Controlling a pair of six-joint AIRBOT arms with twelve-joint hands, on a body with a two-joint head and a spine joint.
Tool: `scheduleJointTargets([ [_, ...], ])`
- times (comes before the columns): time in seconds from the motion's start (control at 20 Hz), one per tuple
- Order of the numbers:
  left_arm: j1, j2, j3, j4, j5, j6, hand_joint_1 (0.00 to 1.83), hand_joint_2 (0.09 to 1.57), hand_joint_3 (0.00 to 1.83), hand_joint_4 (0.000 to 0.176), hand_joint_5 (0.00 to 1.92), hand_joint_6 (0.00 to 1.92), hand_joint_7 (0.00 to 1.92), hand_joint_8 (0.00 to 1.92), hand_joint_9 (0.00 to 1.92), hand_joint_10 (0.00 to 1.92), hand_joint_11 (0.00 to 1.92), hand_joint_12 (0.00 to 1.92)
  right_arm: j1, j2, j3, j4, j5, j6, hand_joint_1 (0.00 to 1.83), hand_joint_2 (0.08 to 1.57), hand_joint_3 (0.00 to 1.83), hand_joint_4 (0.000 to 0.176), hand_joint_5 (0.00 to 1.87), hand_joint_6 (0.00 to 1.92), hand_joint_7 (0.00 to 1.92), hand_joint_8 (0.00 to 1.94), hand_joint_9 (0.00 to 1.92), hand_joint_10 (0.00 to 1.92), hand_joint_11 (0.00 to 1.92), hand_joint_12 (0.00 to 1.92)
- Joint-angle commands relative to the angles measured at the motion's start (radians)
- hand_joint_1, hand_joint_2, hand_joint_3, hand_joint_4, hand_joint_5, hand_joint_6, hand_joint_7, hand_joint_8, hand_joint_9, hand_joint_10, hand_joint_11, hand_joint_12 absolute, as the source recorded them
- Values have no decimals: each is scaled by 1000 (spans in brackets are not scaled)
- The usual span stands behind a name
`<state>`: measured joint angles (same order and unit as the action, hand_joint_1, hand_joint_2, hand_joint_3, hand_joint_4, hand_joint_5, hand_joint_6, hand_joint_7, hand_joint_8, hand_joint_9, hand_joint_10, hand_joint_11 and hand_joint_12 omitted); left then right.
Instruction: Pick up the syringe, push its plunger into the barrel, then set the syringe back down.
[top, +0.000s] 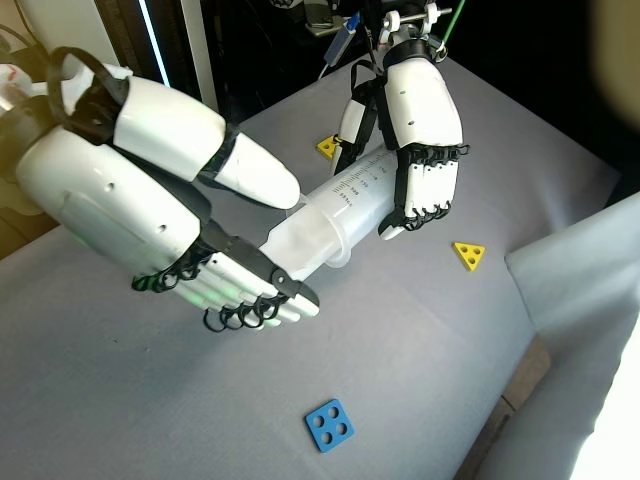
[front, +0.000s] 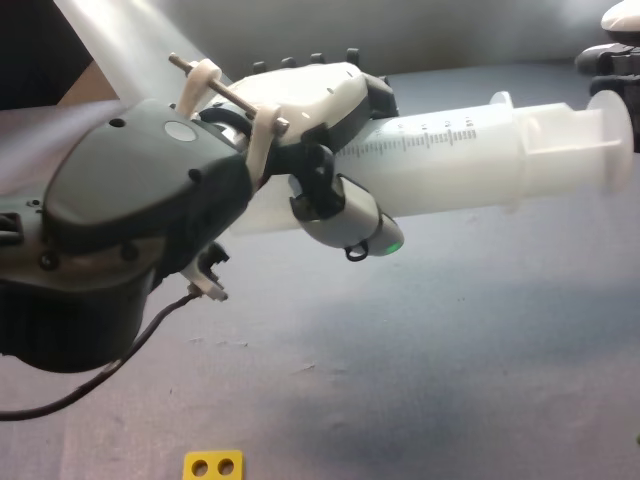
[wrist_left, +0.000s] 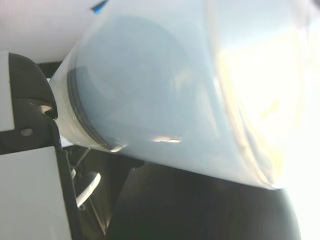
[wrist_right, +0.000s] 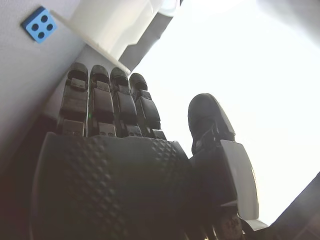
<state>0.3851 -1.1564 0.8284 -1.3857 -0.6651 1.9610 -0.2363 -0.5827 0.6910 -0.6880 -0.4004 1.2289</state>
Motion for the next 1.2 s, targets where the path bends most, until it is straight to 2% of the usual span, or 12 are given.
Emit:
scheduleJointTargets([
  [0.0,-26,2,5,65,-23,-14,1317,1280,0,0,722,1165,611,1671,595,1647,460,1439,5,-11,2,-14,78,17,0,1414,0,0,97,0,71,0,36,0,11,12],
  [0.25,-33,4,8,57,-17,-11,1319,1276,0,0,724,1161,616,1665,604,1631,466,1412,6,-64,19,-14,78,58,0,1415,0,0,93,0,73,0,39,1,12,17],
  [1.15,-51,7,14,37,-10,13,1316,1285,1,0,724,1149,587,1697,585,1662,456,1424,31,-198,32,-14,75,112,0,1419,1,0,71,1,45,1,19,0,11,14],
])
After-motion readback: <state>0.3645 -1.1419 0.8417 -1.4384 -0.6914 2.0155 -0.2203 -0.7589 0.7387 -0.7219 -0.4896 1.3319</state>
